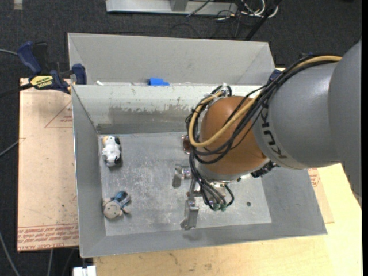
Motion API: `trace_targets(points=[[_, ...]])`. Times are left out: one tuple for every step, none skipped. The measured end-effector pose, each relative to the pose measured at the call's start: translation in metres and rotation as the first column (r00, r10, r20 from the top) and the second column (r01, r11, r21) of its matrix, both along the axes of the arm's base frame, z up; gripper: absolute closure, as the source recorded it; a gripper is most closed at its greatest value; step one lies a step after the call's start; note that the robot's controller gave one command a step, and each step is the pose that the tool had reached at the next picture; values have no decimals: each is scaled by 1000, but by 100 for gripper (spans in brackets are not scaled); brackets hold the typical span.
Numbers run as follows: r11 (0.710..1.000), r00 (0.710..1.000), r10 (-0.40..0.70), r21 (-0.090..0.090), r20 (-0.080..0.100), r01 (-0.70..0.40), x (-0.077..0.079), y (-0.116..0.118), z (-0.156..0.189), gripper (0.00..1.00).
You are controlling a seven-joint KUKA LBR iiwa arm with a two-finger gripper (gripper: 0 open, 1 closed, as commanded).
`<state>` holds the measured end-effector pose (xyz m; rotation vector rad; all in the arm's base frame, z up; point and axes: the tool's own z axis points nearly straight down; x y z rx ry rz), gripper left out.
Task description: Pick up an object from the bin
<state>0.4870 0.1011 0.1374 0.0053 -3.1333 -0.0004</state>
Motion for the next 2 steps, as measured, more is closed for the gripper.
trace_targets(points=[[1000,1000,-3,1,7,3,2,0,4,0],[946,946,325,0,15,-325,3,63,-50,0]])
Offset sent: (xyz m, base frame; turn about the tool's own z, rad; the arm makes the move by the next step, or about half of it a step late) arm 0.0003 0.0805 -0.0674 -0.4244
